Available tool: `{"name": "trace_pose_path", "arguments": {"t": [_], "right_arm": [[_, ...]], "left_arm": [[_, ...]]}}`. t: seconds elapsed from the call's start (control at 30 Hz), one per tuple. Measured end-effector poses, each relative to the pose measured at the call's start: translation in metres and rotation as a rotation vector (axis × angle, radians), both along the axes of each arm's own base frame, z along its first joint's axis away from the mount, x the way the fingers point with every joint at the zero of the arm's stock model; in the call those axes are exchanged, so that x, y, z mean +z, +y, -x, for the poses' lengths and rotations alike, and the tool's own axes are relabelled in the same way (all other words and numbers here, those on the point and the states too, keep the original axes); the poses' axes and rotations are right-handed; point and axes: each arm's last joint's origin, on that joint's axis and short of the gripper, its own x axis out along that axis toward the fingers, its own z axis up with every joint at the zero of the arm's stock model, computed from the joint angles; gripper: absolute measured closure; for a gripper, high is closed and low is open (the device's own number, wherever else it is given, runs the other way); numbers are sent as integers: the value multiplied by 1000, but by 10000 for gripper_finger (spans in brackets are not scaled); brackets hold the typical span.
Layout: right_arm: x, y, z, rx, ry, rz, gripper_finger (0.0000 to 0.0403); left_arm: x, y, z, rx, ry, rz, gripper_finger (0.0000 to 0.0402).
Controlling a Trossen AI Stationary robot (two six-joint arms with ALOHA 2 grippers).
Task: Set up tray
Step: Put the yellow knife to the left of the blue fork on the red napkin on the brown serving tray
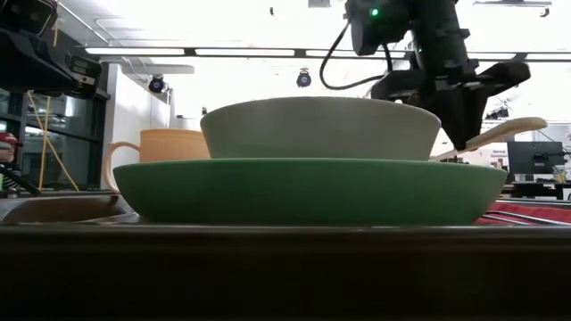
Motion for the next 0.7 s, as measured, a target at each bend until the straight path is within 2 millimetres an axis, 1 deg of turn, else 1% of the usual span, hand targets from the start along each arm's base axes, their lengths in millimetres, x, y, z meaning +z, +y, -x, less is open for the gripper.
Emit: {"name": "trace_pose_path", "arguments": {"t": [0.33,0.5,0.7], "right_arm": [[0,43,2,-92,9,-29,367],[0,63,0,-120,-35,-35,373],[-2,78,-2,-135,-75,-43,373]], "left_arm": [[-2,0,1,0,23,-10,339],[-4,1,2,0,44,-19,339],[-5,1,2,-5,44,-36,339]]}}
